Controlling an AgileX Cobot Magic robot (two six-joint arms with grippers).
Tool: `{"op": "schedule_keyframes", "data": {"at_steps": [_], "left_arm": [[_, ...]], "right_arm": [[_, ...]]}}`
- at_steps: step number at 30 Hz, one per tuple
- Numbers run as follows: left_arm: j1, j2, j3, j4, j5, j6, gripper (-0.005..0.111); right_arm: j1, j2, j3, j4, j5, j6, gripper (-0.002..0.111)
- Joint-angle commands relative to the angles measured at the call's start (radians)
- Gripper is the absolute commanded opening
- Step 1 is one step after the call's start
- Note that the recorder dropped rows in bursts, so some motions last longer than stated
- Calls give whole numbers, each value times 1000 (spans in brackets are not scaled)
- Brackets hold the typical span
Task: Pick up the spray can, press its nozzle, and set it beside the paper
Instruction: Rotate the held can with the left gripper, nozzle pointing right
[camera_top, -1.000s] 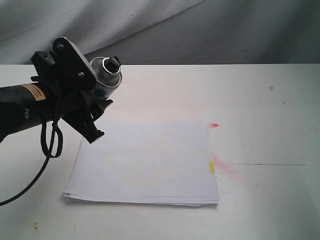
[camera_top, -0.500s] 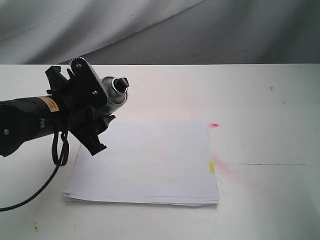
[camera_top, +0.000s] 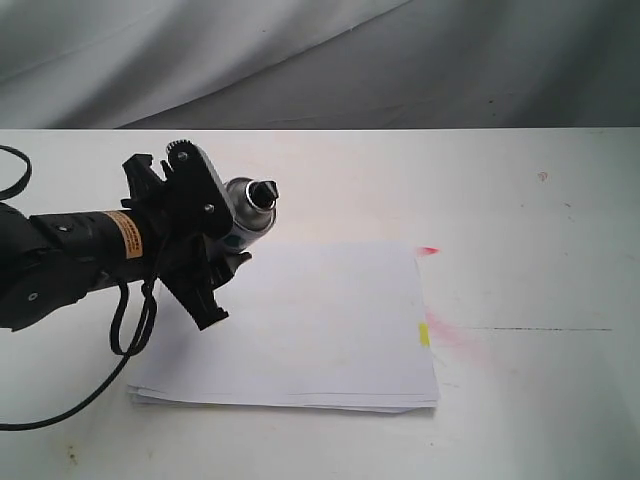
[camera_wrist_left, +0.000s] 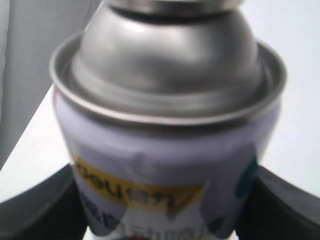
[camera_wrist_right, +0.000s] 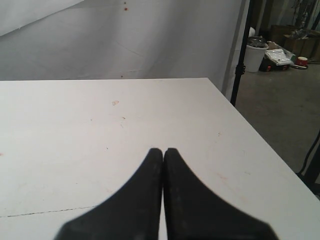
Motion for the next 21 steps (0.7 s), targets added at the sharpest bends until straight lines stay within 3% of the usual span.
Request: {"op": "schedule_keyframes", "data": {"at_steps": [1, 7, 13, 15, 18, 21], "left_arm": [[-3, -2, -4, -21, -22, 1, 0], [-3, -2, -4, -121, -15, 175, 0], [-3, -2, -4, -131, -21, 197, 0], [-3, -2, -4, -203, -23, 248, 0], [-3, -2, -4, -471, -23, 426, 0], [-3, -2, -4, -886, -31, 725, 0]], "right_arm": [[-7, -7, 3, -9, -1, 0, 0], [-7, -7, 3, -9, -1, 0, 0], [-7, -7, 3, -9, -1, 0, 0], [-7, -7, 3, -9, -1, 0, 0], [-7, -7, 3, -9, -1, 0, 0], [-7, -7, 3, -9, -1, 2, 0]]}}
